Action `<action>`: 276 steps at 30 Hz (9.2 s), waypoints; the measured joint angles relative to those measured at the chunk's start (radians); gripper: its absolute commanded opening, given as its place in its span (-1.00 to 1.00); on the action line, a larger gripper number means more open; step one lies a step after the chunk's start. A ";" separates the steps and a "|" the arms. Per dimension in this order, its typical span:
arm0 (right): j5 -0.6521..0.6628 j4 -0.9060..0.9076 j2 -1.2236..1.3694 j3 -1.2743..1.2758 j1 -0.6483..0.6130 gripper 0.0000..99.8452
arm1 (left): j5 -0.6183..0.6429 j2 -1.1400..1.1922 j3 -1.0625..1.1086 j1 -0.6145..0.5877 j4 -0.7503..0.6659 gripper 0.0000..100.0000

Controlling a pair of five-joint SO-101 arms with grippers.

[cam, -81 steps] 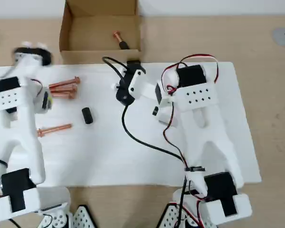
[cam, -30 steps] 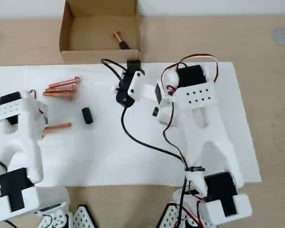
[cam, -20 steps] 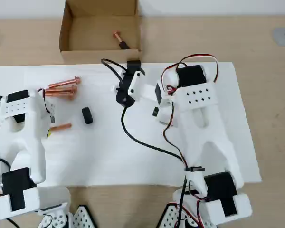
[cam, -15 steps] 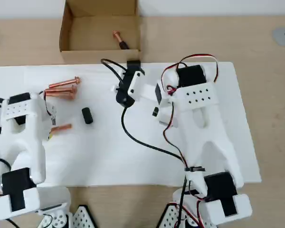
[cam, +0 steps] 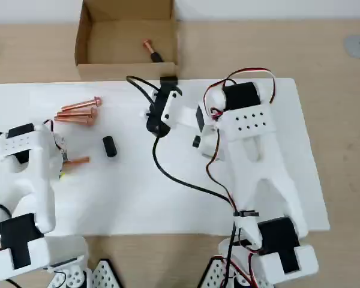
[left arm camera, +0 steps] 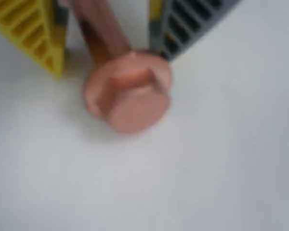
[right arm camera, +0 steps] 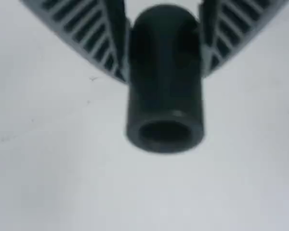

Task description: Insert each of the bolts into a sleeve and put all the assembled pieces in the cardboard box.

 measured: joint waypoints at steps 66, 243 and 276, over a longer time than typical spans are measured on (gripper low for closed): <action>-0.736 -0.244 -0.783 0.253 -0.164 -0.98 | -0.971 0.005 -0.967 0.333 0.555 -0.98; -1.040 -1.125 -1.653 1.613 -0.387 -0.98 | -0.967 -1.122 0.087 0.905 0.212 -0.78; -0.864 -1.177 -1.653 1.516 -0.252 -0.98 | -0.959 -1.122 0.328 0.276 0.081 -0.78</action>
